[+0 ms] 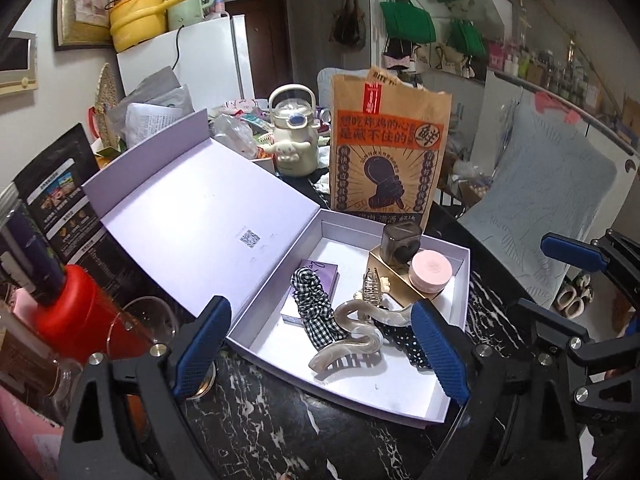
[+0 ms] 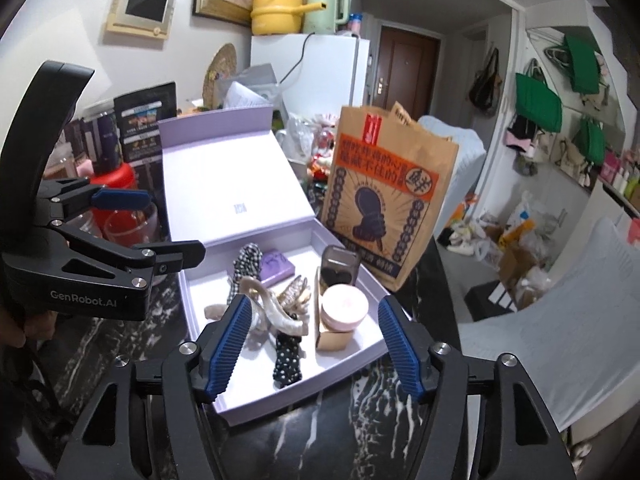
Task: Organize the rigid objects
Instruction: 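Withdraw both open tools from the gift box back over the table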
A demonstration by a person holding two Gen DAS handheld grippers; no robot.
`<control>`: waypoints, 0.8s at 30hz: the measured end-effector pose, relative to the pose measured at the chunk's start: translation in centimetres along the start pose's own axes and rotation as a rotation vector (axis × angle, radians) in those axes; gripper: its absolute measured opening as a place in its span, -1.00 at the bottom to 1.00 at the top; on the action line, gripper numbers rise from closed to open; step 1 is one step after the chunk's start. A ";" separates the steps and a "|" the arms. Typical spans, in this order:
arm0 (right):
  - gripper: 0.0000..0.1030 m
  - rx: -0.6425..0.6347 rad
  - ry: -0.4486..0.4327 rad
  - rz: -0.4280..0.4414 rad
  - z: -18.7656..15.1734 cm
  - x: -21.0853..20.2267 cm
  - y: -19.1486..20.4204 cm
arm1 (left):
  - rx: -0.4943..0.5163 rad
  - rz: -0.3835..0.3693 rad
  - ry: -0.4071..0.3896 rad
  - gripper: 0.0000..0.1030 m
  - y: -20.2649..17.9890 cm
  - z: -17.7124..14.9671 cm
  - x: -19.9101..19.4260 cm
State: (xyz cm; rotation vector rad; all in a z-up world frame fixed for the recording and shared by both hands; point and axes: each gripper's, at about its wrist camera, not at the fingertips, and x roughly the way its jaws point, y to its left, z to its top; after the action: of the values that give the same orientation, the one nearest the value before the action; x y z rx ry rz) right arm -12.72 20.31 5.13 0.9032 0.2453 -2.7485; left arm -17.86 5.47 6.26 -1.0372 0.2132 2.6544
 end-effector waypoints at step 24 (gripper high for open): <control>0.92 0.112 -0.054 -0.068 -2.4 -5.9 1.5 | -0.069 0.121 -0.035 0.81 0.0 -5.4 -7.1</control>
State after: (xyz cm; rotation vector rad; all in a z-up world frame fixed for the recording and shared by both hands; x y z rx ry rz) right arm -6.34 20.48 6.60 0.8618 0.1152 -2.8694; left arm -9.43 2.71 7.12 -1.0281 0.1830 2.8043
